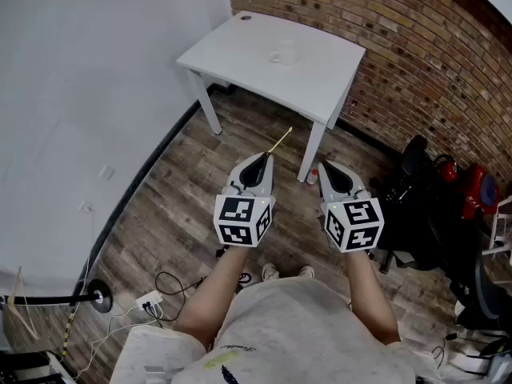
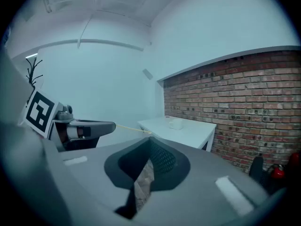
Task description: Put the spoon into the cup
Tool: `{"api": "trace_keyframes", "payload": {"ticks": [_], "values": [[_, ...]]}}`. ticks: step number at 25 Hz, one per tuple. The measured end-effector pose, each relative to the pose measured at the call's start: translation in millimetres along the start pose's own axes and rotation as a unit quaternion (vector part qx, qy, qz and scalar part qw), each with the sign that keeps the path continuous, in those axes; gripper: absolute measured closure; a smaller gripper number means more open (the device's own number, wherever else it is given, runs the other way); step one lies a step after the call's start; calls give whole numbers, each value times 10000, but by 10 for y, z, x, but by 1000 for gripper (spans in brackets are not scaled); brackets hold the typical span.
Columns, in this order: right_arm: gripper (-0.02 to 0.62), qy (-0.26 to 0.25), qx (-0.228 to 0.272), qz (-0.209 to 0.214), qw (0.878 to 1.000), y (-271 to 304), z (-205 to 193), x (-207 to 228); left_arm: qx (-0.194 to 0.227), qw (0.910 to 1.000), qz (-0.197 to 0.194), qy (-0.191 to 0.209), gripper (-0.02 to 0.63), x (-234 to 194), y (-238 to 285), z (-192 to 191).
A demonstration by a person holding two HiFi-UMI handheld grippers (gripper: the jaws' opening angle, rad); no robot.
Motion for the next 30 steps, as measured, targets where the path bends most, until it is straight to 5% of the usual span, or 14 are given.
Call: {"api": "trace_keyframes", "payload": {"ticks": [30], "values": [[586,65,86,46,9999,834,292,172,3,10000,54,46,601,-624,563,219]]}}
Point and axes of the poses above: the fingertips, and each gripper's own axes: y forward along the fingers, x to its right, z out of its top, the point moved 4 cm from there along -y, backward along the fingers, and after that the axes turned 8 degrees about -x, right-handed, at the moved point
